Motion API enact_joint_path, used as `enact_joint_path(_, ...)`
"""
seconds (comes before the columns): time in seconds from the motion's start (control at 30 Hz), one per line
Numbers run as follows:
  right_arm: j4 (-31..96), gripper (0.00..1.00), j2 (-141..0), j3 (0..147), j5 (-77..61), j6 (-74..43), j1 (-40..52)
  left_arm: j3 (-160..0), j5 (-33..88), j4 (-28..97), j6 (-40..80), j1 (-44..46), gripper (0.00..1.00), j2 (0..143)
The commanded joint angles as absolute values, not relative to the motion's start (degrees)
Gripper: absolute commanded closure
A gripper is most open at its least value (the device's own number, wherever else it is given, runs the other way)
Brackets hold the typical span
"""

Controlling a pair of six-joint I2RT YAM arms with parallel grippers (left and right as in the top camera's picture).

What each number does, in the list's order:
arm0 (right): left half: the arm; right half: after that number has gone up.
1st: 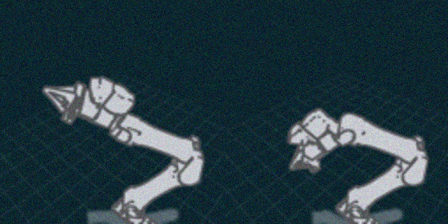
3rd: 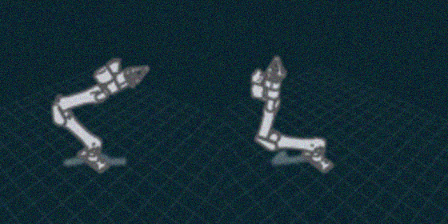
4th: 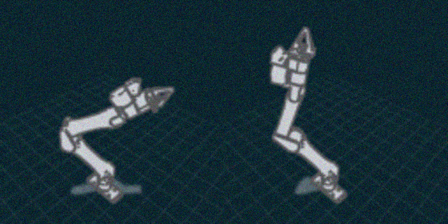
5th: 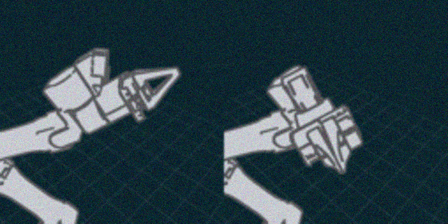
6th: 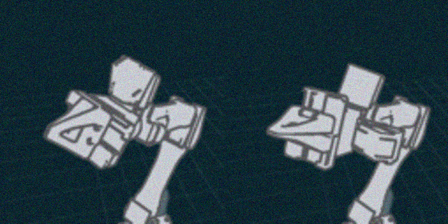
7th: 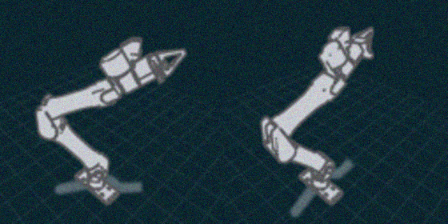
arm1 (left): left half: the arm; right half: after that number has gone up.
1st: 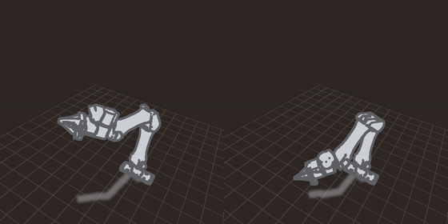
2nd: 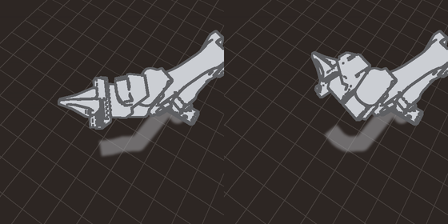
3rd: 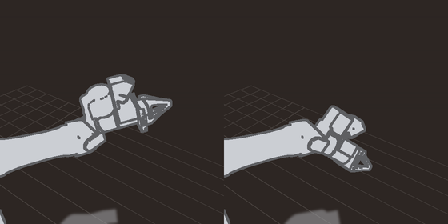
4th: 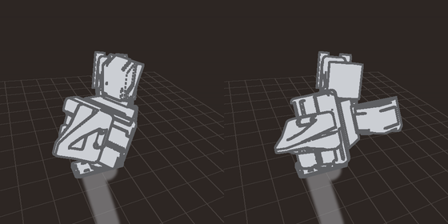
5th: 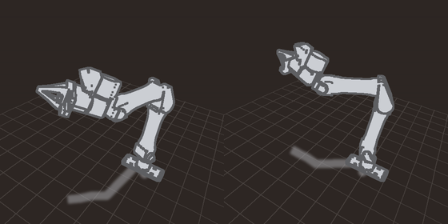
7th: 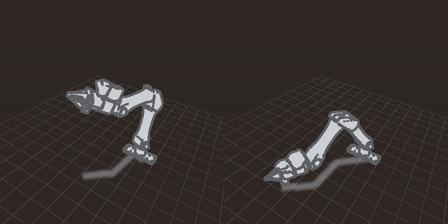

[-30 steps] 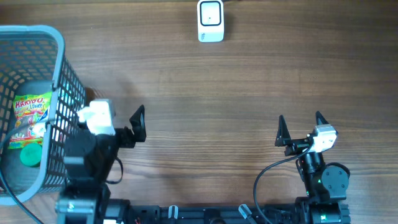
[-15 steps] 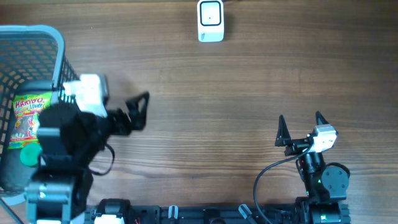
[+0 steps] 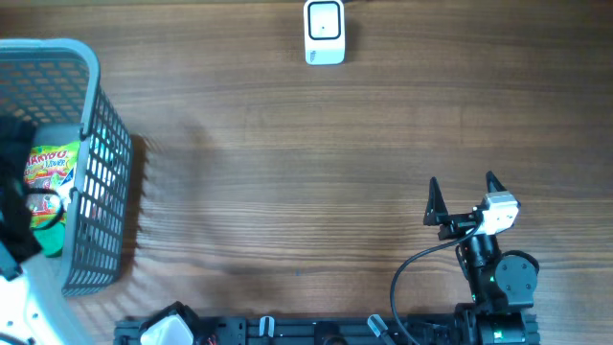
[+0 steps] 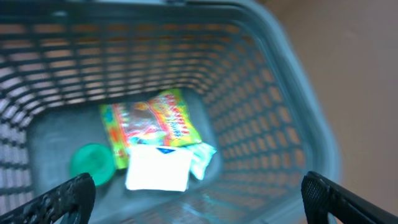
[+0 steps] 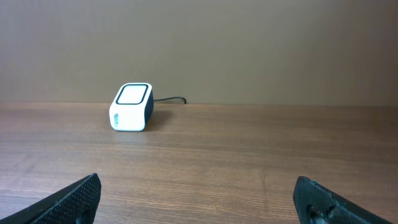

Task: Scan the item barcode
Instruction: 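Reach into the basket and grasp the green-lidded canister with left gripper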

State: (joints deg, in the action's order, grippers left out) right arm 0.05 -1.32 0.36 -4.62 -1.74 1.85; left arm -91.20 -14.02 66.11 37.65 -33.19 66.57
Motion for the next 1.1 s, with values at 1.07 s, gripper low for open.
enact_joint_path(1.07,-0.10,0.00,-1.30,0.32,-3.84,-2.57,1.80,-59.11,-14.39,52.51,66.46,-49.08,0.00,90.32)
